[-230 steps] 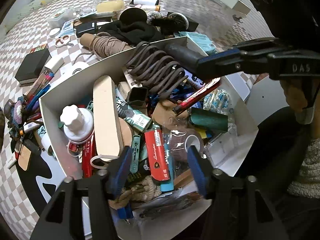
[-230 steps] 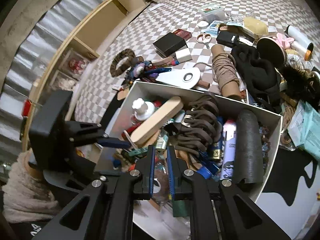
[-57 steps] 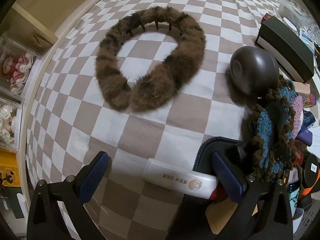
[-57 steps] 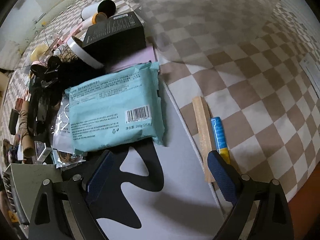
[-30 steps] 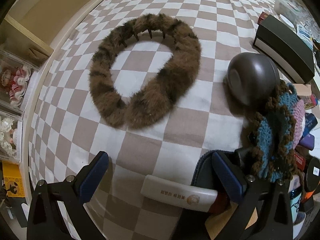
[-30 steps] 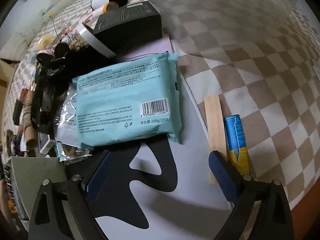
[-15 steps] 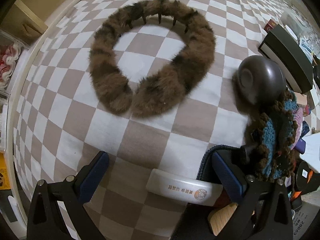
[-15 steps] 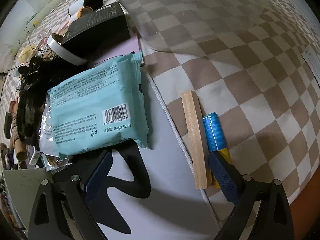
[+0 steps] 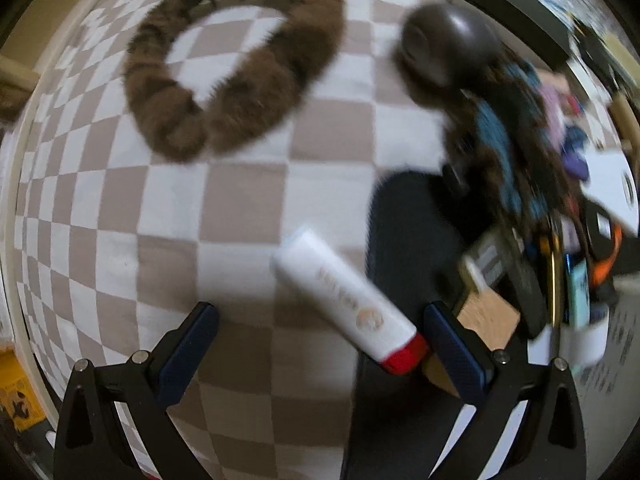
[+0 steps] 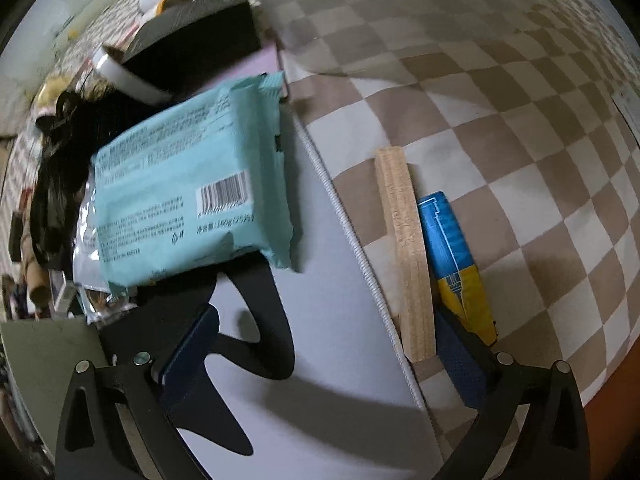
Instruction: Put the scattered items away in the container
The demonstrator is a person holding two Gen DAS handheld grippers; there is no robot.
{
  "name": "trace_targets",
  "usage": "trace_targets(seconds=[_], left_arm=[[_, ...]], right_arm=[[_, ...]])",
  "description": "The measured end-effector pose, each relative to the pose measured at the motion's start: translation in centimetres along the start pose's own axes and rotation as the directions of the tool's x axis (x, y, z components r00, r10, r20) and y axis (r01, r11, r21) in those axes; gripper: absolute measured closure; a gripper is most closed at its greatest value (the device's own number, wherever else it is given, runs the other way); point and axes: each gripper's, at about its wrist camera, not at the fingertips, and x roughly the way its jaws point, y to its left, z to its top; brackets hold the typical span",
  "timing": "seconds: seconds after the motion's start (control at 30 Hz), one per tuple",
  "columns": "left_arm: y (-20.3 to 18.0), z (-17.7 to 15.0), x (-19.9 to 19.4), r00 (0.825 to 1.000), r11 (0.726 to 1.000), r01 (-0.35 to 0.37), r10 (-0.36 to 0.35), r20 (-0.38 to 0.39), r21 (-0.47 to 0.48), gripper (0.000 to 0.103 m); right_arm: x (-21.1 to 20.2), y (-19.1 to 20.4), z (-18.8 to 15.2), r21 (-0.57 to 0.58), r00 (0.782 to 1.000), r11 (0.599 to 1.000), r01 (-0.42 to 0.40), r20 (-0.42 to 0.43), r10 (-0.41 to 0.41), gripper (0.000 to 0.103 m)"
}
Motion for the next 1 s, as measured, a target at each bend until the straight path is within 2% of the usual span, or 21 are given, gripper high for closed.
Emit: trace_targets(seconds=[0.2, 0.33, 0.53, 0.63, 0.7, 0.77, 0.87, 0.93, 1.0], left_arm=[[-0.7, -1.0, -0.3, 0.999, 0.999, -0.035, 0.035, 0.009, 0.007, 0.000], [-1.0, -1.0, -0.6, 0.997, 0.997, -0.073, 0.073, 0.024, 0.005, 0.000], [-1.7, -0.7, -1.4, 0.978, 0.986, -0.166, 0.167, 0.126, -0.016, 0.001], [-2.7, -0.3, -1.4, 0.975, 0.986, -0.164, 0.163, 0.154, -0.005, 0.018], [-3.5, -0.1, -1.5, 0.974, 0.987, -0.163, 0.159, 0.161, 0.011, 0.026], [-4.0, 0.0, -1.5, 0.976, 0.987, -0.157, 0.151, 0.158, 0.024, 0.033], [-4.0, -0.1, -1.4, 0.983, 0.994, -0.107, 0.104, 0.151, 0.013, 0.040], [-4.0, -0.2, -1.5, 0.986, 0.997, -0.080, 0.079, 0.150, 0.001, 0.044], [-4.0, -0.3, -1.5, 0.987, 0.998, -0.057, 0.058, 0.149, -0.011, 0.045]], right_arm=[[-0.5, -0.1, 0.4, 0.048, 0.999, 0.998, -0.029, 0.028, 0.028, 0.000], [-0.2, 0.2, 0.8, 0.038, 0.999, 0.999, -0.015, 0.029, 0.014, 0.000], [0.3, 0.8, 1.3, 0.013, 1.000, 1.000, 0.015, 0.026, -0.015, 0.000], [0.6, 1.1, 1.6, 0.001, 0.999, 1.000, 0.030, 0.025, -0.030, 0.002], [0.8, 1.3, 1.8, -0.008, 0.999, 0.999, 0.040, 0.025, -0.039, 0.022], [1.0, 1.5, 2.0, -0.016, 0.998, 0.999, 0.050, 0.024, -0.049, 0.030], [1.2, 1.5, 2.4, -0.017, 0.998, 0.998, 0.060, 0.027, -0.059, 0.034], [1.3, 1.5, 2.7, -0.015, 0.997, 0.997, 0.074, 0.031, -0.073, 0.042], [1.4, 1.5, 2.9, -0.029, 0.996, 0.996, 0.085, 0.030, -0.084, 0.057]])
